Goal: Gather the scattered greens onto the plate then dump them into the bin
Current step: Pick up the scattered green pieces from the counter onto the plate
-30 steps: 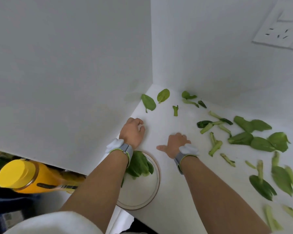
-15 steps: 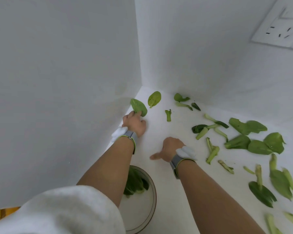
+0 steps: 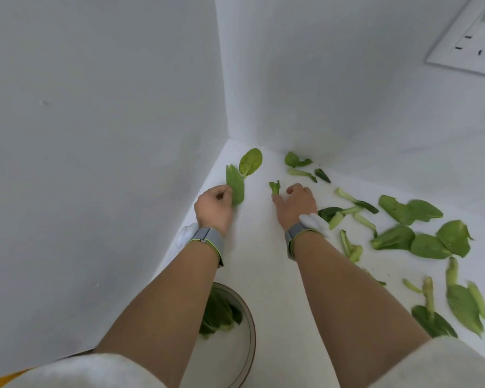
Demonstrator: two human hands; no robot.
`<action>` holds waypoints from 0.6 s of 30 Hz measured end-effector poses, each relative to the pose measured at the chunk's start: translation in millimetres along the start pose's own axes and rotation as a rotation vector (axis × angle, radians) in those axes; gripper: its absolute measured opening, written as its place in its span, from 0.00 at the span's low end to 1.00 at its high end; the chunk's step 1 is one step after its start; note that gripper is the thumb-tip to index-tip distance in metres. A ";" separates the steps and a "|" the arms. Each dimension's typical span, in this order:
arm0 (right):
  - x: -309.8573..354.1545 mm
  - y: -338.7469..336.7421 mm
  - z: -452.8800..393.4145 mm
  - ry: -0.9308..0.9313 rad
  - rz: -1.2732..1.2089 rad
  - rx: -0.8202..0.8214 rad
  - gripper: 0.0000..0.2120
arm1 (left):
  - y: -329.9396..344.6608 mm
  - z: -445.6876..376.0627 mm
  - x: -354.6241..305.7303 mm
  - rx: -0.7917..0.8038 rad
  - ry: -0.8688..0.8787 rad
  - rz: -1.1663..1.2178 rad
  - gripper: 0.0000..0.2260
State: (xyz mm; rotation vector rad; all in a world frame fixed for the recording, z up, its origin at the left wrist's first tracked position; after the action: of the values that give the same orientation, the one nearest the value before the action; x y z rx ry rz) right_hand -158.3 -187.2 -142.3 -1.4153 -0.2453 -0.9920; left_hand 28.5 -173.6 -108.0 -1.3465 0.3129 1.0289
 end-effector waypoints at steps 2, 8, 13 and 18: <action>2.7 3.8 -4.5 0.043 0.026 0.005 0.19 | -2.7 0.4 3.2 -0.013 -0.006 0.025 0.06; -9.5 2.5 6.8 -0.016 -0.020 0.003 0.12 | -11.2 14.4 10.9 0.023 0.072 0.166 0.07; -14.0 1.0 12.0 -0.044 -0.169 -0.008 0.11 | -18.7 39.9 16.1 0.076 0.048 0.171 0.16; -3.5 5.6 0.5 -0.033 0.002 0.064 0.23 | -33.6 62.0 21.3 0.047 0.065 0.007 0.04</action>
State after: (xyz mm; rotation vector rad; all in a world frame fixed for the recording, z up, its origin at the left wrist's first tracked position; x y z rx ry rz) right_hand -156.3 -186.2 -148.6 -1.3740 -0.2979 -0.9519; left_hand 43.3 -105.0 -85.5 -1.3390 0.3889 0.9789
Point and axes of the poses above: each hand's wrist, its own z-axis away from the middle knuckle, its own y-axis out of the palm, x = y × z, the point moved 2 cm from there along -z, towards the middle knuckle, and after that the axes turned 14 degrees about -z, right-handed, at the moved point
